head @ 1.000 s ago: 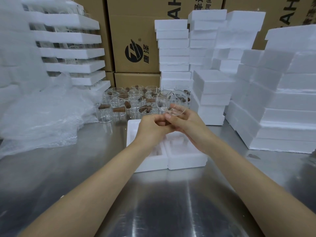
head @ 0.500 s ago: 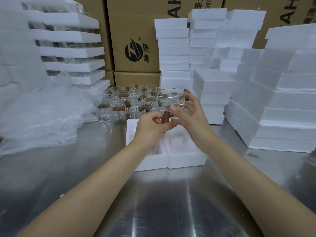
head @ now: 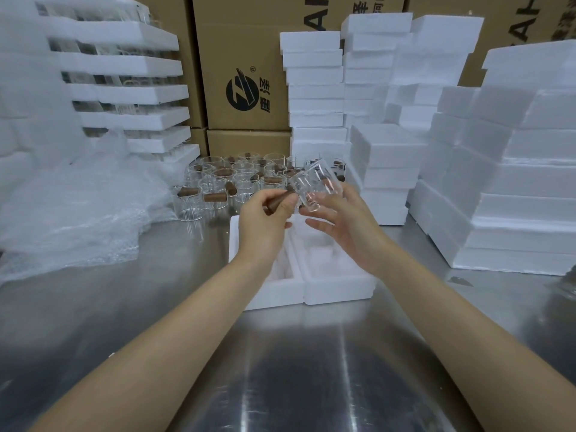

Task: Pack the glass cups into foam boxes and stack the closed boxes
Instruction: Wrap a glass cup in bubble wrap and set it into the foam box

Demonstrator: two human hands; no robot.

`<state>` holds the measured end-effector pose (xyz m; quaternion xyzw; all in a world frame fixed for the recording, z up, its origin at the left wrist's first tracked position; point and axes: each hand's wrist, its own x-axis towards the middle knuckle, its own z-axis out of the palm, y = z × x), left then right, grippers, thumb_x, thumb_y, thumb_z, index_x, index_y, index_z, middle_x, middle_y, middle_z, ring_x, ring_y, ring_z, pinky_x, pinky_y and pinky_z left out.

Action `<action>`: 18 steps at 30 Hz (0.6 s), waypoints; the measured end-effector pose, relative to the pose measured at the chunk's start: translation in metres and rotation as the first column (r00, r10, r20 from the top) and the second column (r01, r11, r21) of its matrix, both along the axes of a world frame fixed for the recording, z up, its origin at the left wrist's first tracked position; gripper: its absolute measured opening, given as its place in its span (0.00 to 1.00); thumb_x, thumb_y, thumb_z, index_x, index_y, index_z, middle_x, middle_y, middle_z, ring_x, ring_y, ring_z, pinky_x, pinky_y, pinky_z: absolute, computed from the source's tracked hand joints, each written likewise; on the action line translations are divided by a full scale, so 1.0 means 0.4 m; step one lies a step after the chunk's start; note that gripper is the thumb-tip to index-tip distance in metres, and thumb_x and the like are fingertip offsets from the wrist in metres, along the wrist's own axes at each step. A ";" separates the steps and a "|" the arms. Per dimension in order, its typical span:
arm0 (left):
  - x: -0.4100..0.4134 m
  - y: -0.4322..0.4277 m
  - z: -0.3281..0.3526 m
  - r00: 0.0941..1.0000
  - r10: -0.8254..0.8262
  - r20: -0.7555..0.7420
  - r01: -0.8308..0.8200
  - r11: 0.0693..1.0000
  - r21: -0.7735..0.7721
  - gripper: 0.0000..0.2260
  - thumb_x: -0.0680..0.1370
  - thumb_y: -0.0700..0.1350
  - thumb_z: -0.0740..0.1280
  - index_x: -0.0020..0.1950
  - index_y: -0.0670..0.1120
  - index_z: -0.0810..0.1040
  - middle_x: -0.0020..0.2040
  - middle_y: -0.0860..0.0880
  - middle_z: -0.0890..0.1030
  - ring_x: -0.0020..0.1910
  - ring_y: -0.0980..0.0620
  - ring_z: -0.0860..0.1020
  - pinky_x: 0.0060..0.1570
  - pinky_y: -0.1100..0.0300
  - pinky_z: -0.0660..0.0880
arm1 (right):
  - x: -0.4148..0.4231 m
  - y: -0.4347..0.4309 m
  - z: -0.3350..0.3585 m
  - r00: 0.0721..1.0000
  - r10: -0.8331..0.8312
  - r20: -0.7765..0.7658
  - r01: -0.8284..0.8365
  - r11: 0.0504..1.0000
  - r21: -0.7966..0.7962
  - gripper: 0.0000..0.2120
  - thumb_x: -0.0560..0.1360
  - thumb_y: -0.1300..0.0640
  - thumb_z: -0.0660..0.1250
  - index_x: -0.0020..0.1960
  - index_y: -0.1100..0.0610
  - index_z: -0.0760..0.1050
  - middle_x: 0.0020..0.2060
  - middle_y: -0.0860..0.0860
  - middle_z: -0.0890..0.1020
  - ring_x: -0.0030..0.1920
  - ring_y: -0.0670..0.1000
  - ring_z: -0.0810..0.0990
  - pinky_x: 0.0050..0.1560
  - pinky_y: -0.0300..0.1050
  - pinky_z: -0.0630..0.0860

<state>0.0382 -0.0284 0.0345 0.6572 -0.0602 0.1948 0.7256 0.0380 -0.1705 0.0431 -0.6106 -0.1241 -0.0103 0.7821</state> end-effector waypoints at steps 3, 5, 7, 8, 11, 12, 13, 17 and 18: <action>0.001 0.002 0.001 0.999 0.009 0.038 -0.008 1.000 -0.026 0.08 0.78 0.37 0.67 0.56 0.40 0.76 0.43 0.53 0.79 0.36 0.66 0.78 0.39 0.70 0.76 | 0.004 0.000 -0.003 1.000 0.024 0.005 -0.024 0.998 0.053 0.19 0.70 0.58 0.71 0.56 0.58 0.67 0.51 0.57 0.80 0.50 0.57 0.84 0.47 0.43 0.79; -0.002 0.003 0.005 1.000 0.002 0.031 0.001 0.997 -0.083 0.12 0.78 0.36 0.67 0.60 0.41 0.72 0.46 0.53 0.78 0.37 0.66 0.79 0.42 0.70 0.76 | 0.008 0.003 -0.008 0.999 -0.010 0.045 0.009 0.999 0.037 0.22 0.66 0.58 0.74 0.54 0.58 0.66 0.53 0.57 0.80 0.51 0.56 0.84 0.51 0.44 0.80; -0.006 0.004 0.011 1.000 -0.004 -0.004 0.004 0.995 -0.096 0.18 0.78 0.39 0.68 0.65 0.45 0.67 0.54 0.54 0.75 0.42 0.65 0.80 0.42 0.72 0.75 | 0.008 0.006 -0.013 0.994 -0.079 0.079 0.083 0.995 -0.047 0.27 0.62 0.56 0.77 0.55 0.57 0.67 0.58 0.58 0.78 0.58 0.55 0.81 0.59 0.50 0.78; -0.009 0.003 0.014 1.000 -0.010 -0.018 0.008 0.996 -0.086 0.21 0.78 0.40 0.68 0.68 0.46 0.65 0.58 0.54 0.73 0.45 0.63 0.81 0.43 0.72 0.75 | 0.008 0.007 -0.013 0.987 -0.128 0.097 0.138 0.985 -0.106 0.29 0.61 0.54 0.79 0.55 0.56 0.67 0.59 0.56 0.78 0.61 0.55 0.79 0.63 0.52 0.75; -0.019 -0.003 0.022 0.998 -0.054 -0.018 0.052 0.996 -0.072 0.21 0.78 0.45 0.69 0.68 0.48 0.65 0.59 0.54 0.72 0.44 0.64 0.82 0.52 0.66 0.76 | -0.001 0.013 -0.008 0.946 -0.266 0.187 0.305 0.926 -0.223 0.30 0.64 0.52 0.81 0.55 0.52 0.64 0.55 0.48 0.75 0.53 0.46 0.79 0.58 0.47 0.76; -0.023 -0.007 0.023 0.997 -0.076 -0.025 0.074 0.996 -0.052 0.19 0.78 0.47 0.69 0.65 0.49 0.66 0.60 0.52 0.74 0.48 0.61 0.82 0.57 0.61 0.76 | -0.006 0.017 -0.005 0.925 -0.297 0.236 0.353 0.902 -0.247 0.30 0.64 0.52 0.80 0.55 0.51 0.63 0.53 0.46 0.73 0.46 0.43 0.79 0.52 0.42 0.76; -0.027 -0.010 0.024 0.995 -0.097 -0.033 0.096 0.995 -0.026 0.17 0.78 0.49 0.68 0.63 0.49 0.68 0.60 0.49 0.77 0.54 0.56 0.81 0.61 0.56 0.75 | -0.009 0.021 -0.004 0.902 -0.319 0.290 0.396 0.879 -0.265 0.31 0.64 0.52 0.80 0.55 0.51 0.61 0.51 0.45 0.70 0.42 0.41 0.78 0.48 0.39 0.75; -0.028 -0.005 0.032 0.990 -0.138 -0.019 0.138 0.990 0.000 0.08 0.80 0.44 0.66 0.59 0.48 0.75 0.55 0.46 0.81 0.55 0.52 0.80 0.64 0.56 0.74 | -0.014 0.029 -0.007 0.852 -0.321 0.413 0.459 0.838 -0.297 0.33 0.64 0.51 0.80 0.57 0.51 0.61 0.52 0.45 0.68 0.39 0.36 0.75 0.43 0.32 0.74; -0.026 -0.002 0.033 0.991 -0.130 -0.019 0.130 0.991 0.009 0.10 0.81 0.43 0.64 0.62 0.47 0.75 0.58 0.46 0.80 0.57 0.53 0.79 0.63 0.58 0.73 | -0.015 0.030 -0.007 0.857 -0.312 0.410 0.452 0.838 -0.306 0.31 0.65 0.48 0.79 0.55 0.49 0.61 0.53 0.45 0.69 0.40 0.36 0.76 0.43 0.32 0.74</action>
